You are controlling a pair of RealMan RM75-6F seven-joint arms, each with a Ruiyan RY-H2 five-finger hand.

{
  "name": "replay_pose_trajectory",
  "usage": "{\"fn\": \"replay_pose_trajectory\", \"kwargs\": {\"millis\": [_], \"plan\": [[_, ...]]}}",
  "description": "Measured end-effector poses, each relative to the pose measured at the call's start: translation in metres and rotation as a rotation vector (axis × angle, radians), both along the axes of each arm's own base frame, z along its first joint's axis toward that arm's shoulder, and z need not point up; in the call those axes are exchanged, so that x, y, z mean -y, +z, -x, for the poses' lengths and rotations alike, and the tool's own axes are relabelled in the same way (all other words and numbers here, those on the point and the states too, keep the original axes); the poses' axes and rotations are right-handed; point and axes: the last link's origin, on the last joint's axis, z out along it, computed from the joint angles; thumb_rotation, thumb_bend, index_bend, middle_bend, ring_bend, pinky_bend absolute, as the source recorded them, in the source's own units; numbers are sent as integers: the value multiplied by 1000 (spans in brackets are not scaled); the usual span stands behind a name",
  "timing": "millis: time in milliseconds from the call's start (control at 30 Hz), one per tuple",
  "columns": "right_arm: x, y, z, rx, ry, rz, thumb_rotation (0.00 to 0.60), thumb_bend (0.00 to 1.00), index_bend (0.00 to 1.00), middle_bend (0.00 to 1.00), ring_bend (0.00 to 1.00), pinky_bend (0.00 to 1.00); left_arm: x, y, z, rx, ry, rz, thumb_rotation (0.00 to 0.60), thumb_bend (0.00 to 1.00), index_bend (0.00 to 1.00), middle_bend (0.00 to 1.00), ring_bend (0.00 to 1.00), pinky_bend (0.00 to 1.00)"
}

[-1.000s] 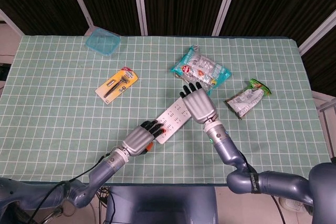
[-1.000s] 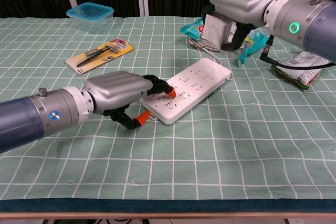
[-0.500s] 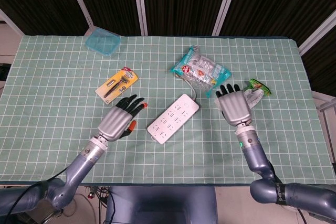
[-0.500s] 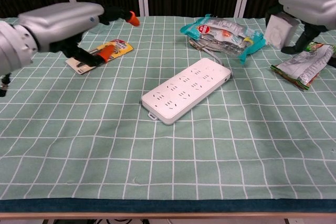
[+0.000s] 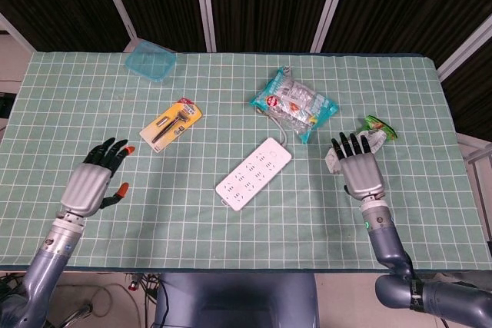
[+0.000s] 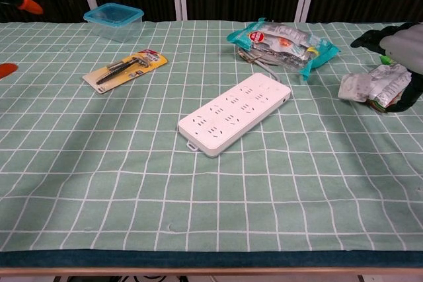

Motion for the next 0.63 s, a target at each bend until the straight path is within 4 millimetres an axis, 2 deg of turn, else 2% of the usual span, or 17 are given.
{"fn": "replay_pose_trajectory", "kwargs": {"millis": [167,267,367,633], "plan": [[-14,8,0,64,16,33,600,191,0,0,0,2,20,18,22,20,63,-68,600,129,127,58,17,118],[-28,16,7,117,14,45,600,189,0,0,0,0,35,28,36,19,98,-109,600,86,61,22,4,74],[-45,26,19,175,21,60,600,179,0,0,0,0,51,37,51,-2,124,-146,600,53,2,0,0,38],[-111,61,67,337,8,125,600,148,0,0,0,0,87,58,93,-67,208,-180,600,36,0,0,0,26]]}}
